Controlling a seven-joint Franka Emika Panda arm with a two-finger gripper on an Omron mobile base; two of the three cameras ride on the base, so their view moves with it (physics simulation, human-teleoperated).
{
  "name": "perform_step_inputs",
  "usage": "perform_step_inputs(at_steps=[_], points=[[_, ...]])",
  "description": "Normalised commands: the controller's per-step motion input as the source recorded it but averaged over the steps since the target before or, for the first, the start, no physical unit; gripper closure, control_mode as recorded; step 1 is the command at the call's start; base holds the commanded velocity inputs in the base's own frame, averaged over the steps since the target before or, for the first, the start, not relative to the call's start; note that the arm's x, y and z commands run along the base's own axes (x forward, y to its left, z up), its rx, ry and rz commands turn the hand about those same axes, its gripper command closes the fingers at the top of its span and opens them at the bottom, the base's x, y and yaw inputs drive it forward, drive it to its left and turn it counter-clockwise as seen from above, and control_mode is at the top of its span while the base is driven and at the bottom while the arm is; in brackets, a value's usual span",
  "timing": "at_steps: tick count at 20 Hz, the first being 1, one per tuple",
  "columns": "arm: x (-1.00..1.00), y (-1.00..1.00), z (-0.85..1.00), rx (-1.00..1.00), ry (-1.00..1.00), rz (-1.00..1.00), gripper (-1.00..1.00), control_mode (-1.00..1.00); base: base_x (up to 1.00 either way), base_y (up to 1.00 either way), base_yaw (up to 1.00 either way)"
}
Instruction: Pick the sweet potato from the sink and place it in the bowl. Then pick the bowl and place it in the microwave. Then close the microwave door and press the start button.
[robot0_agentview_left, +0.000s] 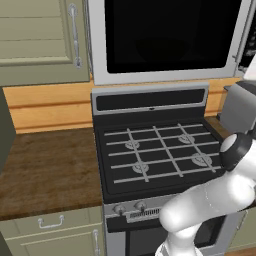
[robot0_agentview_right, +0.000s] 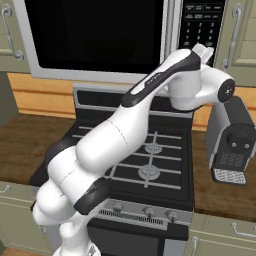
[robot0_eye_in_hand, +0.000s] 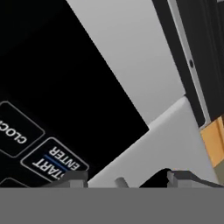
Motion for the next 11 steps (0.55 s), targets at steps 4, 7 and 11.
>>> perform_step_inputs(at_steps=[4, 7, 11], points=[[0.47, -0.18, -0.09, 0.06, 0.01, 0.0, -1.0, -1.0, 0.0, 0.0, 0.0], [-0.12, 0.09, -0.38, 0.04, 0.0, 0.0, -1.0, -1.0, 0.0, 0.0, 0.0], [-0.96, 0.68, -0.58, 0.02, 0.0, 0.0, -1.0, -1.0, 0.0, 0.0, 0.0]])
